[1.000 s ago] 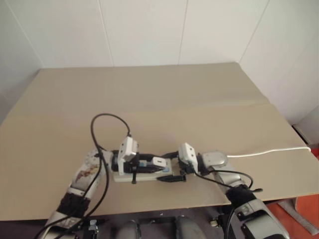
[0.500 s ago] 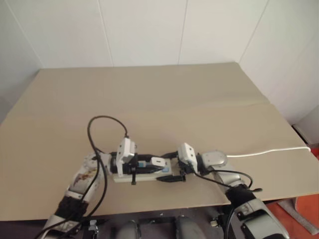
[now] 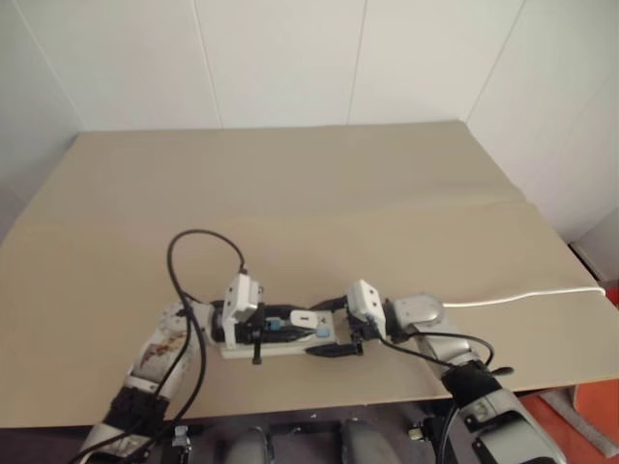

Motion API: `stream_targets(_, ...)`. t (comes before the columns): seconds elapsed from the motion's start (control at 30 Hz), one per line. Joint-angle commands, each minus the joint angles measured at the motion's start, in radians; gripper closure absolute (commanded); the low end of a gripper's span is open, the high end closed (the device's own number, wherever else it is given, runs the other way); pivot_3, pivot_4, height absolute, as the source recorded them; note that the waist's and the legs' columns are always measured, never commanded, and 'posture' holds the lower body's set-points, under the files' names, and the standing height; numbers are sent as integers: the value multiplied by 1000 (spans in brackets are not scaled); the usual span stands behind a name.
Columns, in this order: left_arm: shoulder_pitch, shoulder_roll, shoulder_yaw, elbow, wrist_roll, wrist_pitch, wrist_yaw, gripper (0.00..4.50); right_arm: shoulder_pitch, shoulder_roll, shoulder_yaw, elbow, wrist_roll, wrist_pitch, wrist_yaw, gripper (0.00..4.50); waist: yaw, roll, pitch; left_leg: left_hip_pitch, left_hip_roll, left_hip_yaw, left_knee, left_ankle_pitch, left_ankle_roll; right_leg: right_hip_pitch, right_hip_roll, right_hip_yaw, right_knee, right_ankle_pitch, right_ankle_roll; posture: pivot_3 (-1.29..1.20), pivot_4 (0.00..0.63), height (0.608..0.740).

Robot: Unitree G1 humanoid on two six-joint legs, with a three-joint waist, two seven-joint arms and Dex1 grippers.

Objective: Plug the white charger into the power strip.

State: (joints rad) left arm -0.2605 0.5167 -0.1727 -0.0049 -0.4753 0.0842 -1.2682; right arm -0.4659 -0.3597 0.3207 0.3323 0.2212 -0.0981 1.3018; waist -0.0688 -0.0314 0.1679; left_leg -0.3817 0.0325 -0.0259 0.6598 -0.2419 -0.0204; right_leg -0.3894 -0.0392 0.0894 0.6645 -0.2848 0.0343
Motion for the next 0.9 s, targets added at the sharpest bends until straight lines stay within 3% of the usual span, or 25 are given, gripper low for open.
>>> stream_targets(0.03,23,66,46,58,39,-7,-10,3483,14,-75,-40,6,-6,22,18,1032,0,0,0,0,0,0,0,0,0,0,0,0,0,0,0,0,150,740)
stream_targets(0.6,135,111,23,114,119,-105,55,3483,4,-66,-36,10,-10,21,7,1032,0,2,-1,1,0,-1,0,0,0,1,-1,0,0,0,0,0,150,740)
stream_targets(0.9,115,111,-10,136,130,-104,74,3483,-3,-64,-35,16,-10,19,5,1032,2,7,-5,3,0,1,0,0,0,3,-1,0,0,0,0,0,150,740)
